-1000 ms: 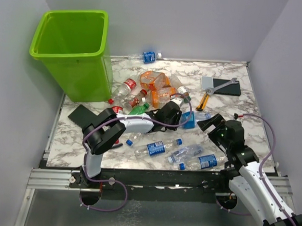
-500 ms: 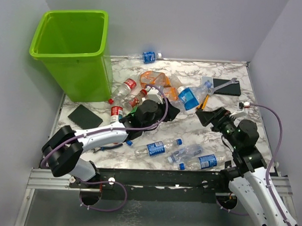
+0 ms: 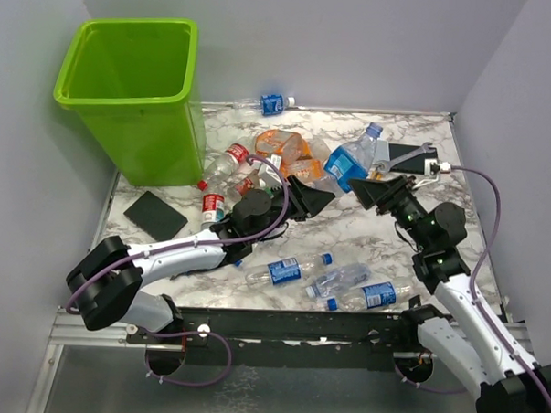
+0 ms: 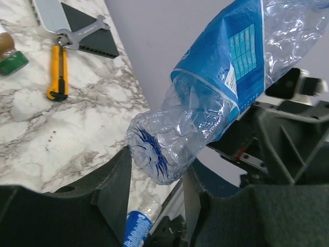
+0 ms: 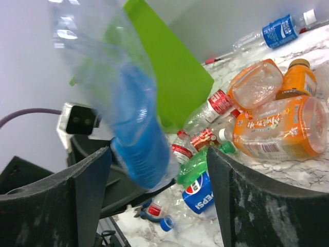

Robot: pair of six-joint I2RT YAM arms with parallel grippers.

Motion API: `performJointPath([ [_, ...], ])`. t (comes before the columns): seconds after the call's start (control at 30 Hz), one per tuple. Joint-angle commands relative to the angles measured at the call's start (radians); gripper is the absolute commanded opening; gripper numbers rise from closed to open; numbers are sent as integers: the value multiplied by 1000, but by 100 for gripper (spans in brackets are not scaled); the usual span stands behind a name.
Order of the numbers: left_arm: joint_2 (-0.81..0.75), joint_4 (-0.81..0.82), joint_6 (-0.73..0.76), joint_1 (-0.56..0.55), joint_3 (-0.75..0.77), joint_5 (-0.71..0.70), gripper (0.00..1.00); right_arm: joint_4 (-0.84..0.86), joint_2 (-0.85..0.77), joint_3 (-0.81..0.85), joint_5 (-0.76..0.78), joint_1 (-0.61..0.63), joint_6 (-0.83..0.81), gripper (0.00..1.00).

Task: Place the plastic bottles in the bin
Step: Pick up the plastic bottle at the center of the board, then place the plastic bottle in the trash bin.

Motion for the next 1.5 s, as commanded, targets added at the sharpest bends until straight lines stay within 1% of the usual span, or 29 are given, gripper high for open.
performJointPath([
  [0.0,-47,115,-44,-14,-28,42,0,131,97,47,-62,1,47,74],
  [0.2,-49,118,-3,-24,-14,64,0,210,171,72,-59,57,61,53],
  [0.3,-49,118,23,-31,-14,65,0,246,203,88,-70,88,55,40],
  [0.33,-50,118,31,-31,-15,66,0,256,210,91,-75,91,57,33],
  [0.37,-56,118,40,-32,-17,65,0,264,215,93,-80,93,56,22],
  [0.4,-59,117,47,-34,-21,61,0,264,218,95,-82,93,52,5],
  [0.43,-64,117,49,-33,-26,58,3,248,216,100,-78,94,44,1],
  [0.47,-71,116,56,-33,-32,53,14,230,209,104,-76,93,29,0],
  [0.5,-82,109,68,-33,-38,43,40,198,199,111,-74,94,3,0],
  [0.53,-97,88,75,-33,-41,27,54,149,182,124,-71,94,-34,0],
  [0.57,-116,47,88,-33,-38,3,76,92,160,142,-69,93,-81,0],
  [0.6,-141,-6,118,-33,-33,-24,93,29,134,157,-65,94,-134,0],
  [0.63,-170,-62,166,-33,-21,-48,98,-36,104,171,-62,93,-185,0],
  [0.77,-305,-337,421,-33,43,-234,99,-357,17,268,-99,94,-409,0],
  [0.83,-371,-383,572,-32,60,-280,99,-517,2,315,-132,96,-484,0],
  [0.9,-415,-398,705,-32,85,-279,99,-641,-16,340,-133,107,-534,0],
  [1.0,-409,-458,830,-27,191,-184,99,-722,-46,346,-66,144,-587,0],
  [1.1,-326,-566,856,-24,357,13,99,-750,-44,351,38,193,-613,0],
  [1.17,-260,-605,825,-24,459,122,99,-753,-15,367,106,242,-625,0],
  [1.23,-207,-644,786,-24,529,190,99,-742,17,382,189,316,-636,0],
  [1.33,-165,-656,753,-22,576,254,99,-713,62,396,277,409,-661,0],
  [1.47,-159,-670,737,-21,596,242,99,-687,120,400,375,537,-698,0],
])
